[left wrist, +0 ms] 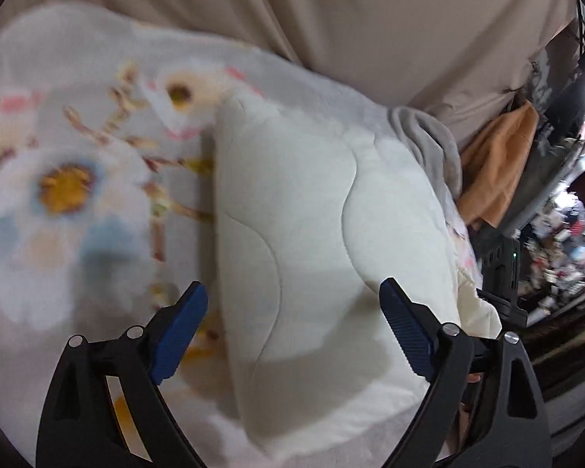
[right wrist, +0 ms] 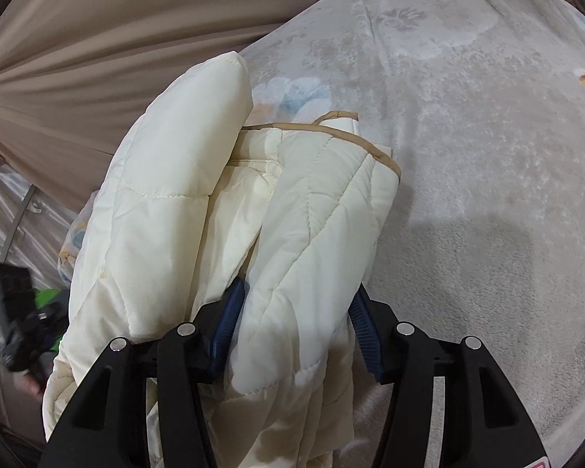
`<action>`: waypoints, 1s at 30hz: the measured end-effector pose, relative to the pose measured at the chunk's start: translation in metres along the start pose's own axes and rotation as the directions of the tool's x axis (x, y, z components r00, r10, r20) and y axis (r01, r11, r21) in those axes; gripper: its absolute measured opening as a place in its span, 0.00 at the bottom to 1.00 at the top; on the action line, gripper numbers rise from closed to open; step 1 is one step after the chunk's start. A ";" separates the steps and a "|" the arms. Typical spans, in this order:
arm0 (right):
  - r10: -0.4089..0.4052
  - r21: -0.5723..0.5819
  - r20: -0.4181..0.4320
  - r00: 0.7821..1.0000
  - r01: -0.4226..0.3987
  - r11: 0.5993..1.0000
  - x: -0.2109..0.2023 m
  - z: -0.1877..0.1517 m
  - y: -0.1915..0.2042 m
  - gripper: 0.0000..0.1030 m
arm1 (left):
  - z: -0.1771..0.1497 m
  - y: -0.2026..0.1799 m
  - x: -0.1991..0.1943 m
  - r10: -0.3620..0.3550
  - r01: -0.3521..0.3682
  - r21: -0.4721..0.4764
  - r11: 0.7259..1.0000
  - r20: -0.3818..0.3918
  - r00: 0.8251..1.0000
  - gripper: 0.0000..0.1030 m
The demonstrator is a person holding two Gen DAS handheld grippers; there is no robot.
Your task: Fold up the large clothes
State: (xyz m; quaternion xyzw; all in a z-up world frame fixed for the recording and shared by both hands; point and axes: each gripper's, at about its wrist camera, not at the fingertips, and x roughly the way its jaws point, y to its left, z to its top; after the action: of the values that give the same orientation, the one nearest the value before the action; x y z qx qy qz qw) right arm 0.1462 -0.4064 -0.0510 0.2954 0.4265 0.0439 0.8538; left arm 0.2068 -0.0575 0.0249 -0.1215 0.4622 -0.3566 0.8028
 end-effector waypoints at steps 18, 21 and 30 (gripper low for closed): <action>0.205 -0.262 0.232 0.951 -0.142 0.955 0.031 0.050 0.173 0.19 | 0.054 0.014 -0.126 0.127 -0.226 0.235 0.945 0.374 0.919 0.50; 0.071 -0.227 0.116 0.991 -0.043 0.973 0.117 0.054 0.166 0.28 | 0.059 0.069 -0.089 0.250 -0.312 0.157 0.937 0.323 0.913 0.55; 0.015 -0.278 0.268 0.963 0.062 0.958 0.054 0.028 0.180 0.21 | 0.034 0.063 -0.123 0.316 -0.430 0.174 0.886 0.452 0.834 0.56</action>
State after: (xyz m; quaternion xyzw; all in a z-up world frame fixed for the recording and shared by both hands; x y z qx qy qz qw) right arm 0.2337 -0.2537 0.0213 0.1678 0.3000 0.0542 0.9375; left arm 0.2249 0.0676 0.0909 0.0098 0.2452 -0.2172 0.9448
